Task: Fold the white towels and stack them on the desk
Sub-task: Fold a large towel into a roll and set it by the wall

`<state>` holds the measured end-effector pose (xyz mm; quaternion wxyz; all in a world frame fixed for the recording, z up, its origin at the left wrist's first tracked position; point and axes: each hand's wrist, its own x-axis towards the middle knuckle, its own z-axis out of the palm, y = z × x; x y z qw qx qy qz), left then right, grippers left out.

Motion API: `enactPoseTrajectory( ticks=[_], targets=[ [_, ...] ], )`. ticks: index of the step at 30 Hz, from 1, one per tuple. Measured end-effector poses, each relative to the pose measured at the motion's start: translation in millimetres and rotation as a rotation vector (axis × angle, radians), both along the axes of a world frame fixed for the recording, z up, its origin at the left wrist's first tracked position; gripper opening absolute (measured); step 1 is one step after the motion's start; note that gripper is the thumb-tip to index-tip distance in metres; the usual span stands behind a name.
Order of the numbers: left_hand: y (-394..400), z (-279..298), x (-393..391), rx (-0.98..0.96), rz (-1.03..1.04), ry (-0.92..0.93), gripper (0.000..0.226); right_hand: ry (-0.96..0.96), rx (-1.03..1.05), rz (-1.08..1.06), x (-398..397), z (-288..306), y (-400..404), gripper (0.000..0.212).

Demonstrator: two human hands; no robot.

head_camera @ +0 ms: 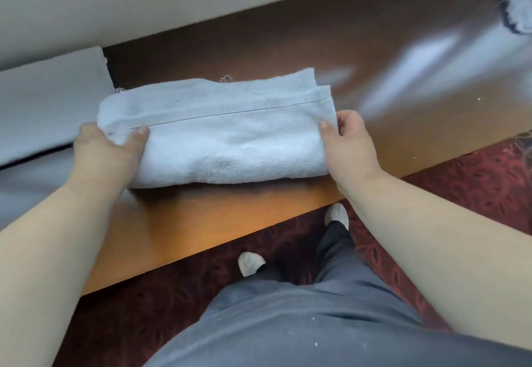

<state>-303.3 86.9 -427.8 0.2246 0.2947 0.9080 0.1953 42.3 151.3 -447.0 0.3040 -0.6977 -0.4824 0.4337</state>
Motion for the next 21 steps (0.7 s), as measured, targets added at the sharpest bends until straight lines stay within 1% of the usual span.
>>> enactPoseTrajectory(
  ticks=[1, 2, 3, 4, 5, 6, 7, 8, 10, 13, 14, 15, 17, 19, 21],
  targets=[
    [4, 4, 4, -0.006, -0.048, 0.11, 0.079, 0.005, -0.009, -0.012, -1, 1, 2, 0.005],
    [11, 10, 13, 0.028, -0.148, 0.227, 0.082, 0.015, -0.017, -0.022, -2, 3, 5, 0.007],
    [21, 15, 25, 0.091, -0.299, 0.316, 0.082, 0.03, -0.024, -0.026, -4, 5, 8, 0.01],
    [36, 21, 41, 0.149, -0.475, 0.356, 0.079, 0.055, -0.031, -0.019, -6, 9, 11, 0.013],
    [54, 25, 59, 0.175, -0.652, 0.359, 0.073, 0.069, -0.034, -0.002, -8, 11, 14, 0.014],
    [73, 27, 79, 0.159, -0.805, 0.335, 0.067, 0.064, -0.027, 0.021, -11, 14, 17, 0.014],
    [93, 27, 96, 0.107, -0.91, 0.272, 0.062, 0.039, -0.012, 0.041, -13, 16, 19, 0.014],
    [111, 28, 113, 0.035, -0.961, 0.179, 0.058, 0.012, 0.013, 0.053, -15, 19, 20, 0.014],
    [138, 26, 137, -0.093, -0.988, 0.005, 0.047, -0.011, 0.073, 0.053, -18, 22, 20, 0.012],
    [157, 20, 149, -0.125, -1.043, -0.034, 0.023, 0.008, 0.128, 0.021, -20, 20, 14, 0.009],
    [159, 20, 149, -0.127, -1.045, -0.058, 0.019, 0.017, 0.13, 0.004, -20, 19, 13, 0.008],
    [160, 20, 148, -0.13, -1.045, -0.084, 0.019, 0.013, 0.131, -0.003, -20, 17, 12, 0.009],
    [162, 22, 146, -0.145, -1.073, -0.11, 0.023, -0.028, 0.139, 0.007, -19, 16, 15, 0.016],
    [163, 25, 146, -0.207, -1.141, -0.104, 0.015, -0.068, 0.151, 0.001, -19, 16, 21, 0.028],
    [166, 26, 148, -0.275, -1.208, -0.072, 0.008, -0.093, 0.117, -0.041, -18, 13, 28, 0.029]
  ],
)
